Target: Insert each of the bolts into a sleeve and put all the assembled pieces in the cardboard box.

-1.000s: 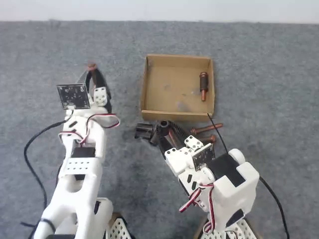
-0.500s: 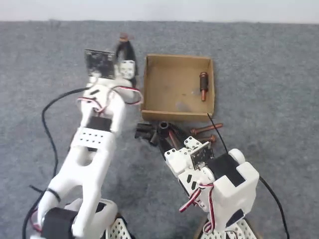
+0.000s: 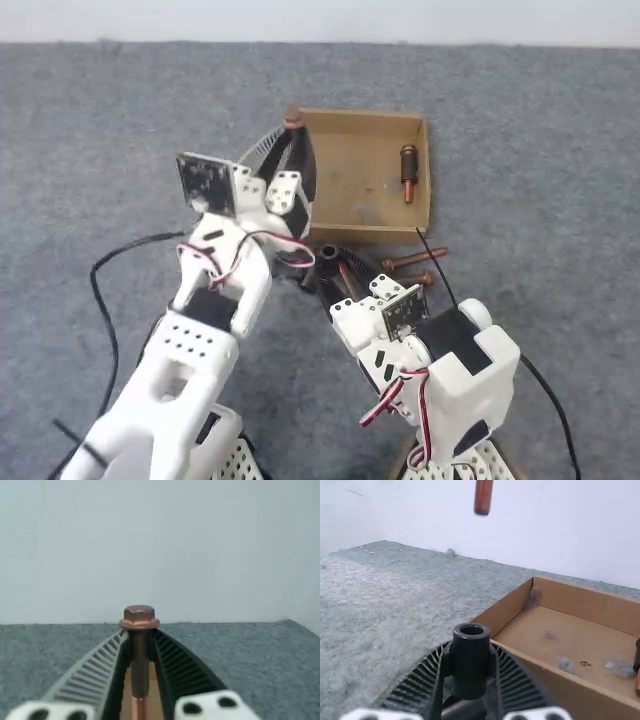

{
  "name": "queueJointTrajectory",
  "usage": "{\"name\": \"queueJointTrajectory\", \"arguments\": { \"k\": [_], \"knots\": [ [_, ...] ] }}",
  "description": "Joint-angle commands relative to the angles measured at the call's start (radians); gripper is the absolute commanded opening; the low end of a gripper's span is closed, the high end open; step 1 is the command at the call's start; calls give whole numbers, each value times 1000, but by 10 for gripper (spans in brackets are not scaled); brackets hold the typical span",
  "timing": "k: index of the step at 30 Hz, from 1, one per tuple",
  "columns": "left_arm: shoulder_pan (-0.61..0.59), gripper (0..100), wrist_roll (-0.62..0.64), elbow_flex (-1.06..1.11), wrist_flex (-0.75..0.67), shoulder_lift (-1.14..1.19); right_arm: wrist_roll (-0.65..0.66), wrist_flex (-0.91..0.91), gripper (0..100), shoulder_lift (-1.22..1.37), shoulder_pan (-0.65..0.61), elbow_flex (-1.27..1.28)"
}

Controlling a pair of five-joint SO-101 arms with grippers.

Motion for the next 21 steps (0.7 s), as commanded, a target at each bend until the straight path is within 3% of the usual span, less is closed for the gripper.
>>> {"name": "queueJointTrajectory", "arguments": {
  "k": [1,12,21],
  "knots": [
    [21,13,17,59,-3,-117,2,1,6,-10,-4,-3],
    [66,13,18,274,5,-334,2,1,6,-16,-4,0],
    [160,13,15,300,209,-499,2,1,6,-16,-4,2]
  ]
}}
